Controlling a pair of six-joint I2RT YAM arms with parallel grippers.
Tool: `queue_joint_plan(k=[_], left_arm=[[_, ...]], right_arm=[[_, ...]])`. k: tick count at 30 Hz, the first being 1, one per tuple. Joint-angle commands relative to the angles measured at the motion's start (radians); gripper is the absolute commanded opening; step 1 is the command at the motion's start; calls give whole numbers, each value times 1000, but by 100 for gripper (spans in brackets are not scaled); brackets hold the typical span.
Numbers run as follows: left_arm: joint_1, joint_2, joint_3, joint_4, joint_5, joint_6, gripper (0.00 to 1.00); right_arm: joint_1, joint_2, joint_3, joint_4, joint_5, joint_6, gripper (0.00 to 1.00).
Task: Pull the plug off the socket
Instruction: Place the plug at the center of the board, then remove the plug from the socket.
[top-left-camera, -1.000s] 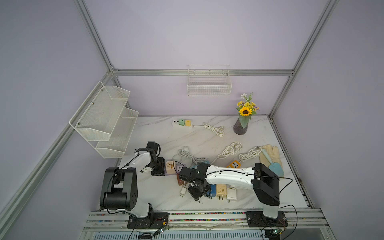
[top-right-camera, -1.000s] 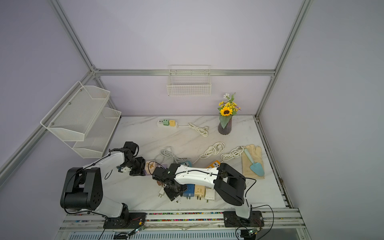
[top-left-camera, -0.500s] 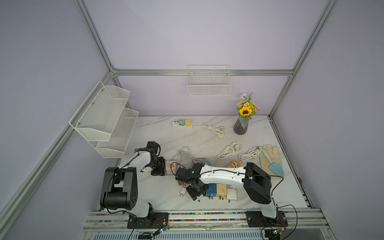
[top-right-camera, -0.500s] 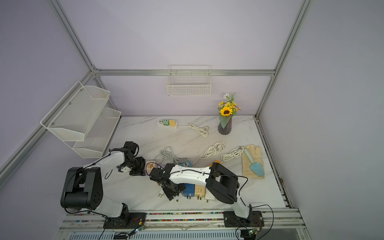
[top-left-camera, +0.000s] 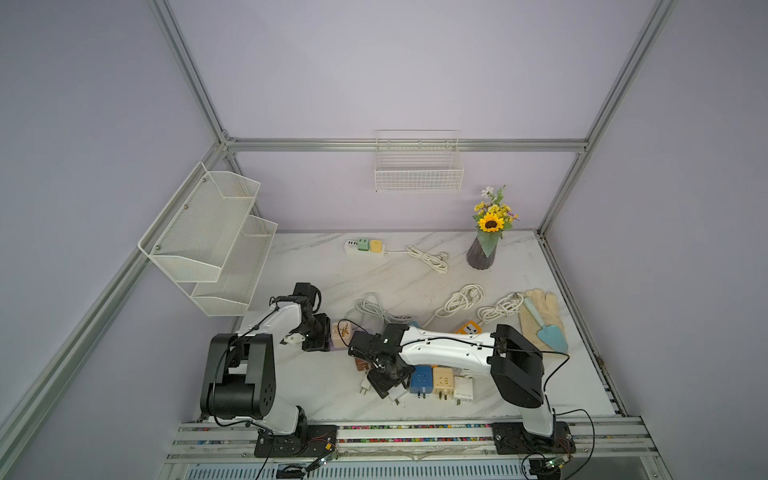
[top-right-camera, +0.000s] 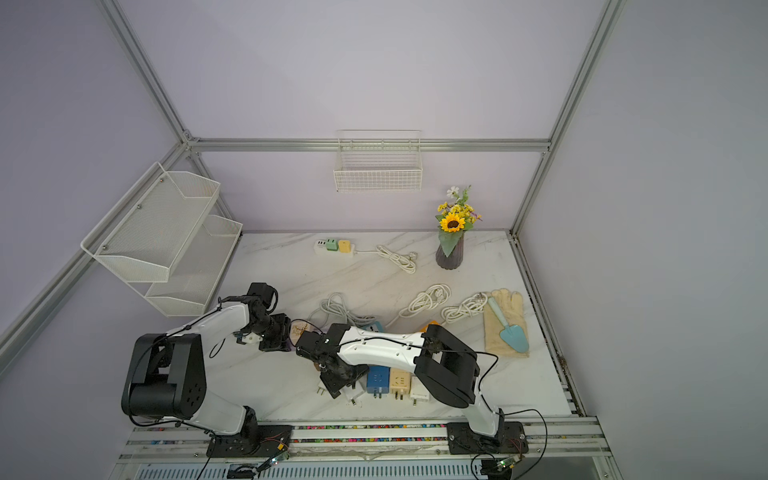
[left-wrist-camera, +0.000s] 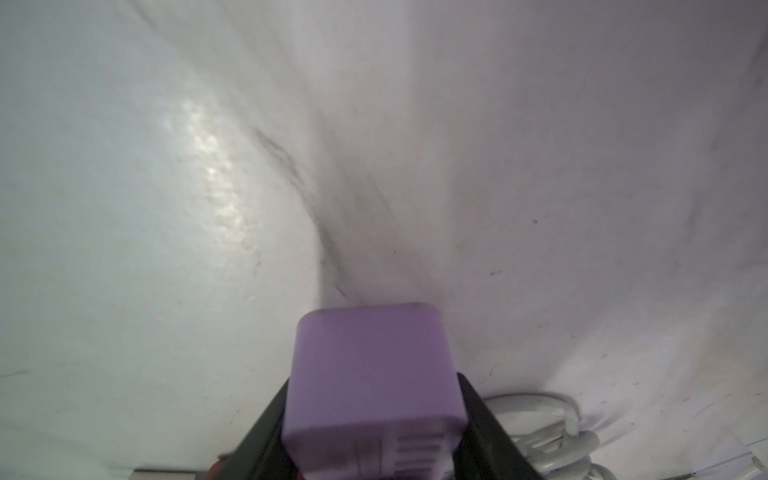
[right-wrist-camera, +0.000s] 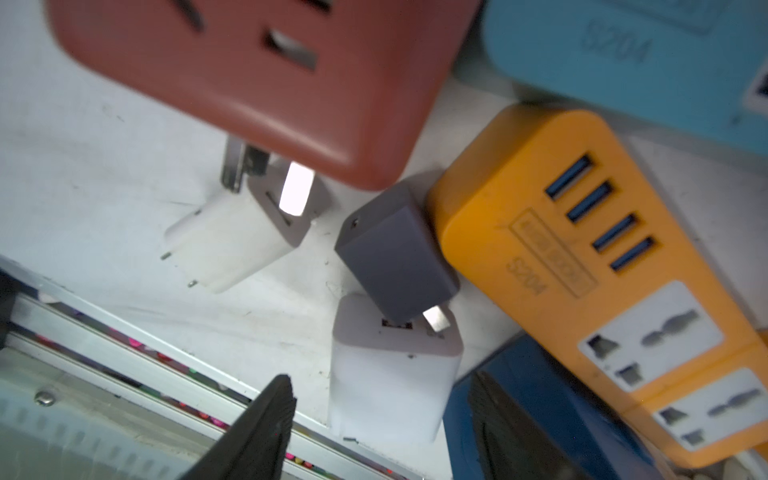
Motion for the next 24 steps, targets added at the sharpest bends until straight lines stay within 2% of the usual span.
queue_joint_plan(k=[1, 3, 5, 10, 12, 14, 19, 24], left_arm=[[-7, 79, -59, 38, -136, 54, 0], [-8, 80, -60, 38, -135, 53, 0], [-8, 76, -60, 38, -136, 52, 0], [-8, 75, -60, 35, -138, 50, 0], [-8, 76, -60, 35, -136, 53, 0], [-7, 79, -60, 35, -135, 54, 0], [-8, 91, -48, 33, -127, 52, 0], [-9, 105, -28, 30, -123, 55, 0]], right_arm=[[-30, -104, 25, 67, 63, -50, 72], [-54, -140, 1, 185, 55, -117, 72], [-86, -183, -76, 384, -15, -220, 72], [-150, -224, -281, 907, -199, -596, 73], [-171, -205, -333, 1038, -257, -728, 74], [-210, -155, -319, 1083, -335, -801, 75], [-263, -8, -164, 1028, -428, -882, 76], [-263, 109, -33, 912, -474, -885, 76]])
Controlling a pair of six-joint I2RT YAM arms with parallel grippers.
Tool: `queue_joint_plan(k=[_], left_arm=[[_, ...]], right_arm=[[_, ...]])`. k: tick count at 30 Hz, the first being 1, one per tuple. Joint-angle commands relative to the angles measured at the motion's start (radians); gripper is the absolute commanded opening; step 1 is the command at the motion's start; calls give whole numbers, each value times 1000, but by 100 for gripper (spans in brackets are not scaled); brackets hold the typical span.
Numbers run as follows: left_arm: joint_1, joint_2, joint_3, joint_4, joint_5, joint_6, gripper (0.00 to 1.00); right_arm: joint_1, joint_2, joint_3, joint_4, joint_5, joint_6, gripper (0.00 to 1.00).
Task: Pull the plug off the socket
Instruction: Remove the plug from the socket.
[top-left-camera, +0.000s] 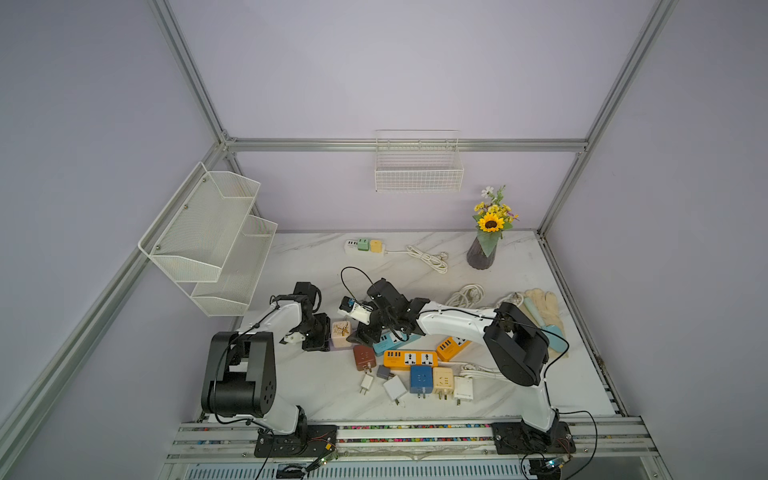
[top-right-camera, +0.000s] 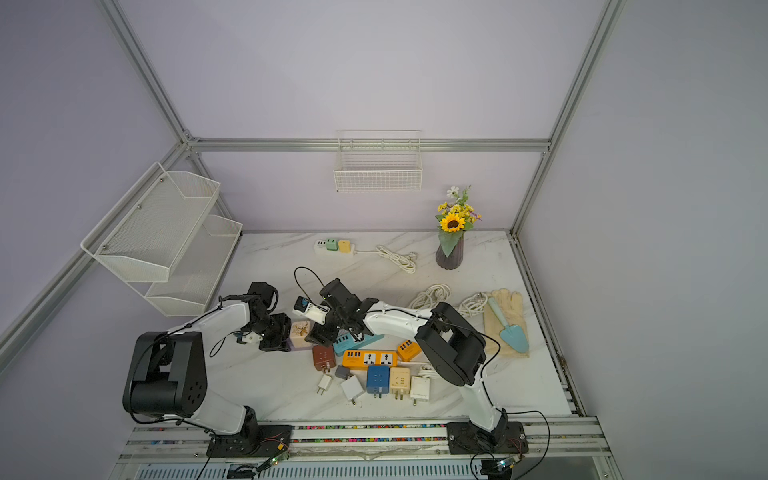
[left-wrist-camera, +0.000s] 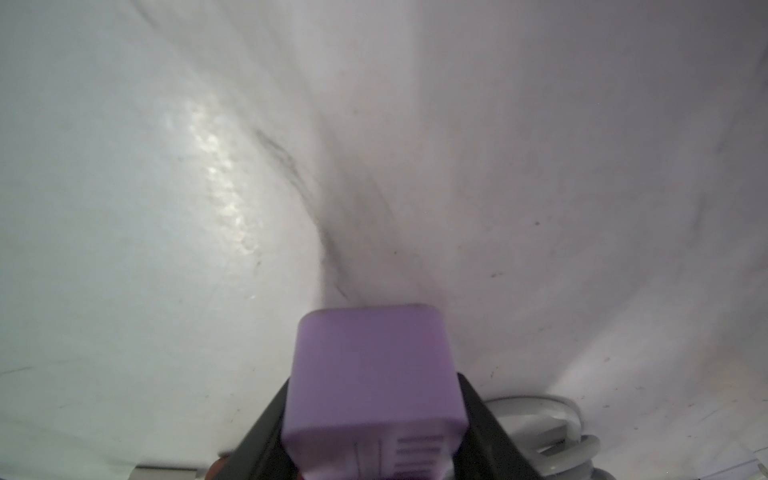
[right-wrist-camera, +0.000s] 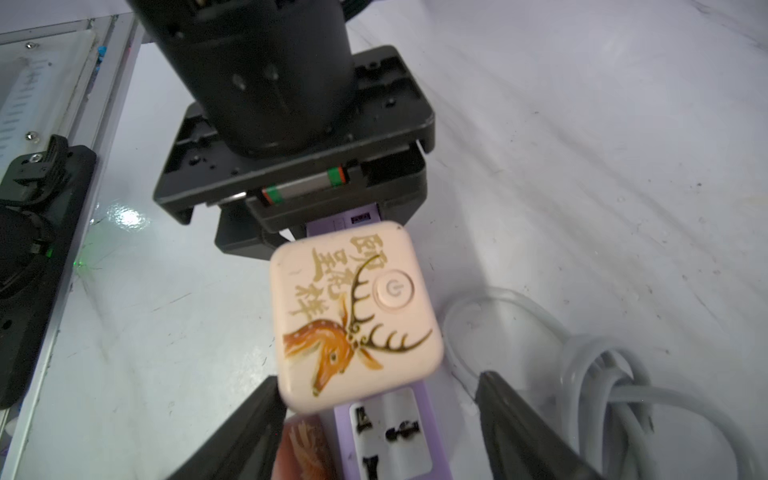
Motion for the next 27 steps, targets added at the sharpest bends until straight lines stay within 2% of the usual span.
queue_joint_plan(k=[1, 13, 18, 23, 27], left_arm=[[-8, 87, -44, 40, -126, 53, 0], [-7, 100, -25, 33, -128, 60, 0], [-9, 94, -28, 29, -130, 58, 0], [-9, 94, -29, 27, -129, 57, 0], [-8, 98, -28, 27, -130, 57, 0]], right_arm=[[6, 58, 86, -36, -79, -50, 75], [7, 138, 143, -54, -90, -2, 74], [7, 159, 147, -59, -80, 17, 71], [8, 166, 179, -53, -59, 18, 59], [12, 149, 186, -38, -65, 16, 39]])
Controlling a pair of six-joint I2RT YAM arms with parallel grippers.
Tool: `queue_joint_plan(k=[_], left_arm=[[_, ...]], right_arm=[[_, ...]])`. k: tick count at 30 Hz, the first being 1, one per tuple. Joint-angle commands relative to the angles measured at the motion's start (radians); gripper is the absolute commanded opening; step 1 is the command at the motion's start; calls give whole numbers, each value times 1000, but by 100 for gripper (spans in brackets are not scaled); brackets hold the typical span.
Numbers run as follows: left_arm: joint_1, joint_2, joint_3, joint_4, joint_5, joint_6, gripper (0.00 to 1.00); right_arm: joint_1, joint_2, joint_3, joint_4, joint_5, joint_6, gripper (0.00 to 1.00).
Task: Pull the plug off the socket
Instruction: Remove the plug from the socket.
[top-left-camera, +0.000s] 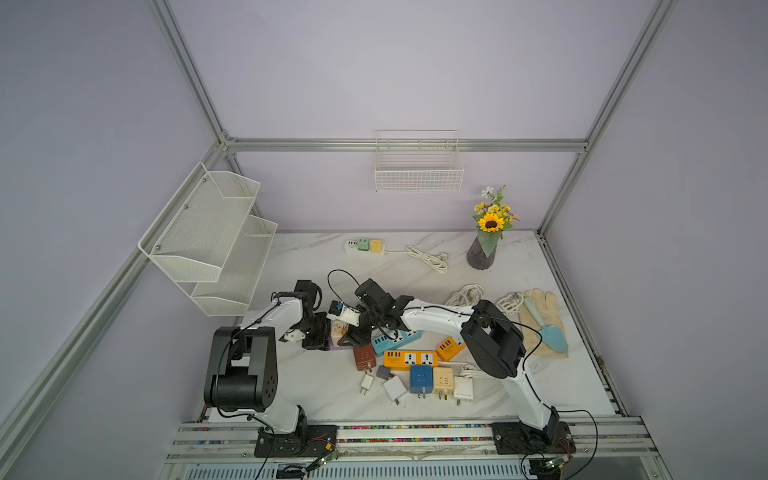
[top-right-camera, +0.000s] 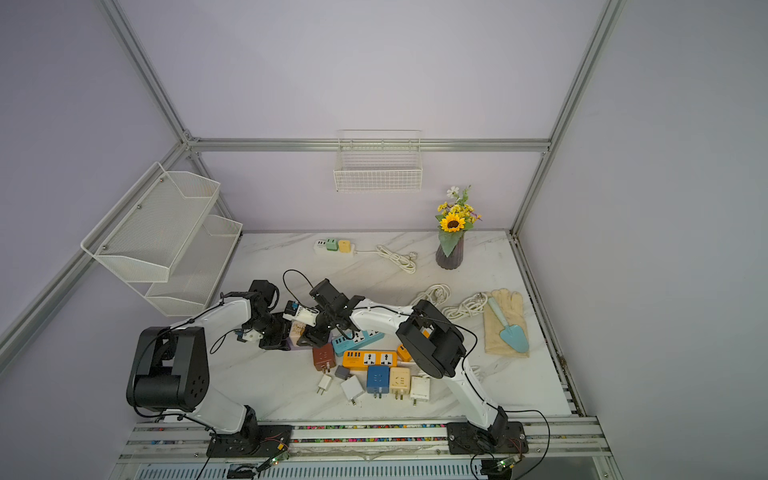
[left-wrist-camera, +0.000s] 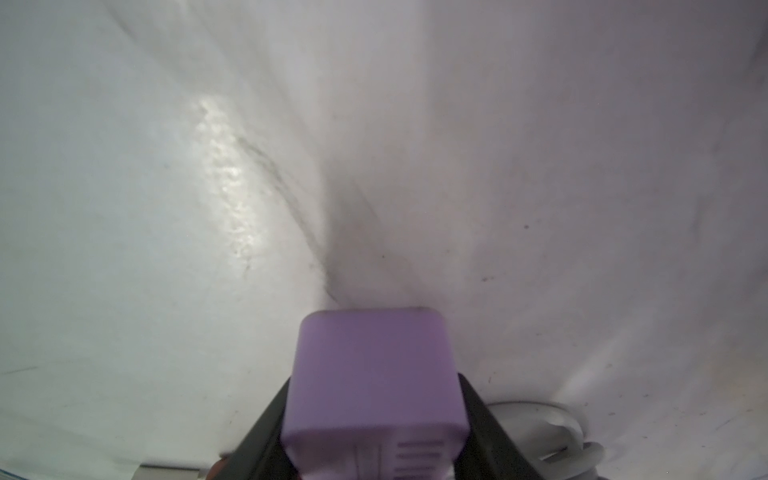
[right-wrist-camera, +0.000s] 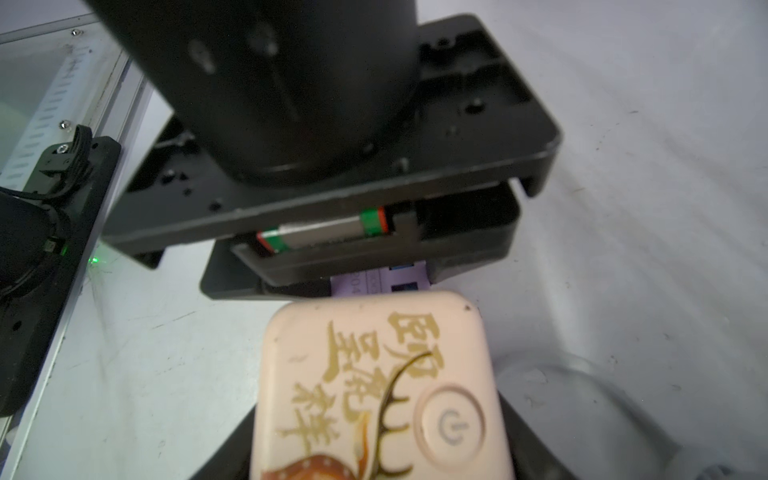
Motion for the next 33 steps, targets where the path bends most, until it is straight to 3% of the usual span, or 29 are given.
queue_joint_plan(k=[1, 5, 10, 24, 33], left_arm=[[-9, 78, -57, 50, -131, 38, 0], [-10, 86, -57, 37, -139, 37, 0], [-12, 86, -52, 17, -163, 39, 0], [-22, 98, -49, 20, -186, 31, 0], [-26, 116, -40, 16, -180, 8, 0]], right_arm=[[8, -12, 24, 51, 17, 16, 35], [7, -61, -10, 131, -5, 17, 29], [7, -64, 55, 115, -45, 24, 26], [-1, -156, -2, 147, -56, 41, 25], [15, -240, -99, 215, 56, -20, 24]])
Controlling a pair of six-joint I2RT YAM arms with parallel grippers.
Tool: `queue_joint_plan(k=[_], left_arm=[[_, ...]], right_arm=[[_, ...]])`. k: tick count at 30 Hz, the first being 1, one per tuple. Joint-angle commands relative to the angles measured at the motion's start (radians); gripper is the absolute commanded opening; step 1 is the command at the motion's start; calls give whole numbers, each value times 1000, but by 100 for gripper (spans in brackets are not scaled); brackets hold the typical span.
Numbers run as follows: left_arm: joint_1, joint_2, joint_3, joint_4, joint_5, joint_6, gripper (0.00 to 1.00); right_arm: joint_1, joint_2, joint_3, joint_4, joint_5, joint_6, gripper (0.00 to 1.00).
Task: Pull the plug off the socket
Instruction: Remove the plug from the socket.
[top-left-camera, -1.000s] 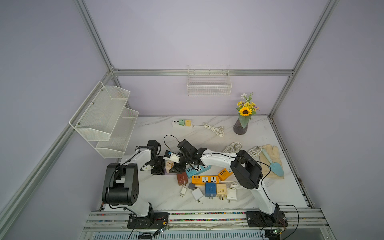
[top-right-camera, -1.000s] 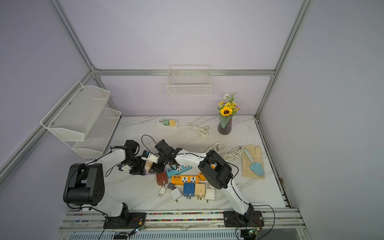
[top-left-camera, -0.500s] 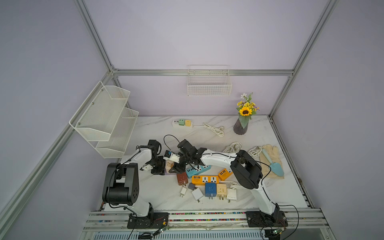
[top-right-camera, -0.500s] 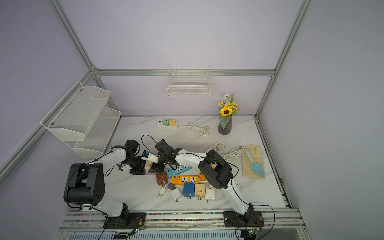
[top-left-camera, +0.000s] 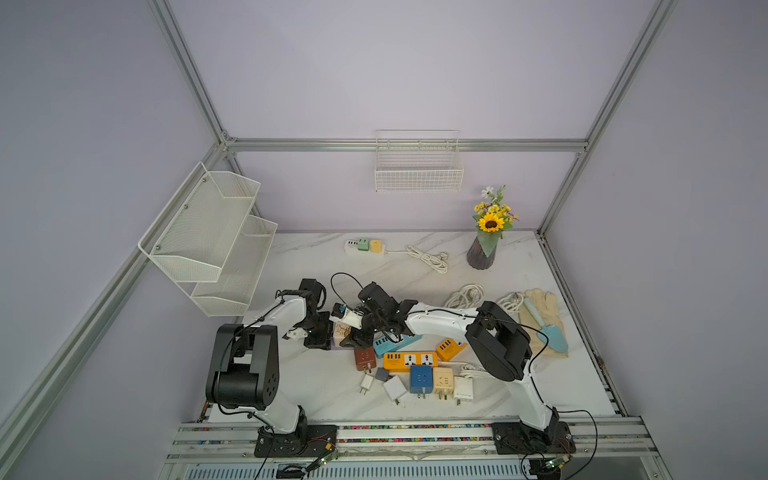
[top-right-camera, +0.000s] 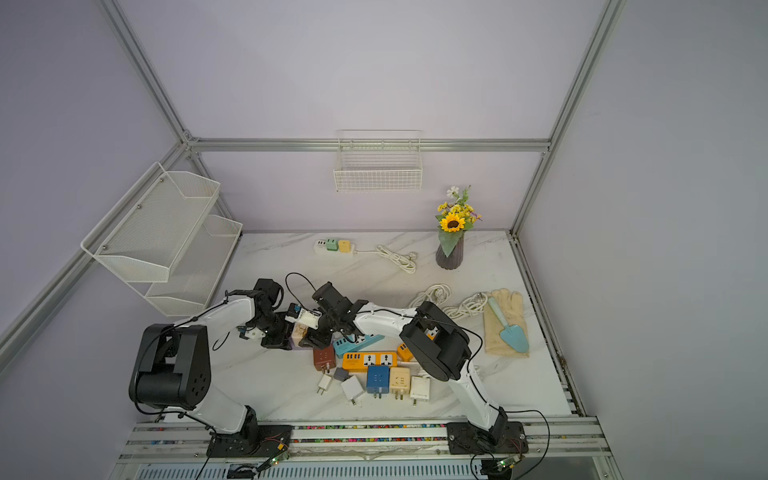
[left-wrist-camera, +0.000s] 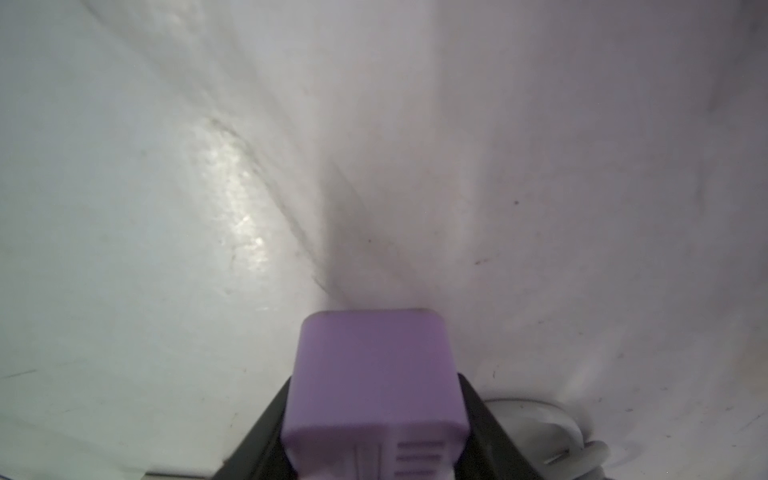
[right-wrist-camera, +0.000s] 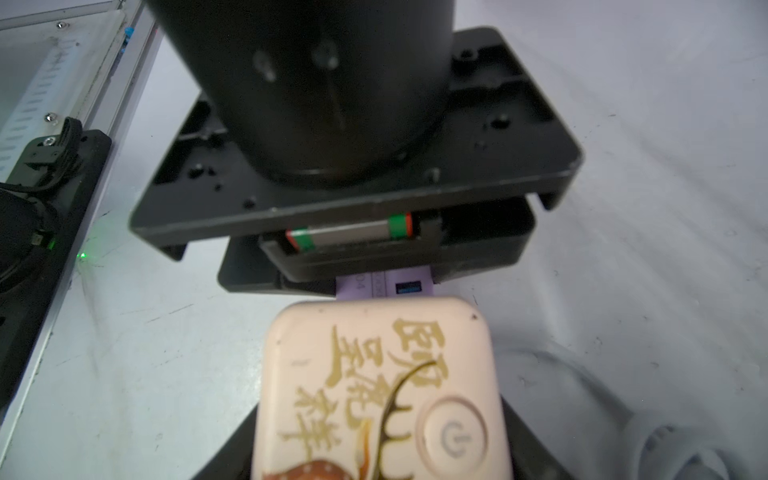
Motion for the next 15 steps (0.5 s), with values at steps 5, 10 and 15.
queue_joint_plan(k=[5, 10, 15], left_arm=[[6, 99, -59, 30, -157, -7, 0], [5, 113, -51, 30, -161, -9, 0], [3, 123, -44, 30, -162, -10, 0]], right_arm=[[27, -176, 16, 116, 46, -66, 24], [44, -182, 7, 130, 107, -125, 25], [45, -183, 28, 127, 85, -118, 25]])
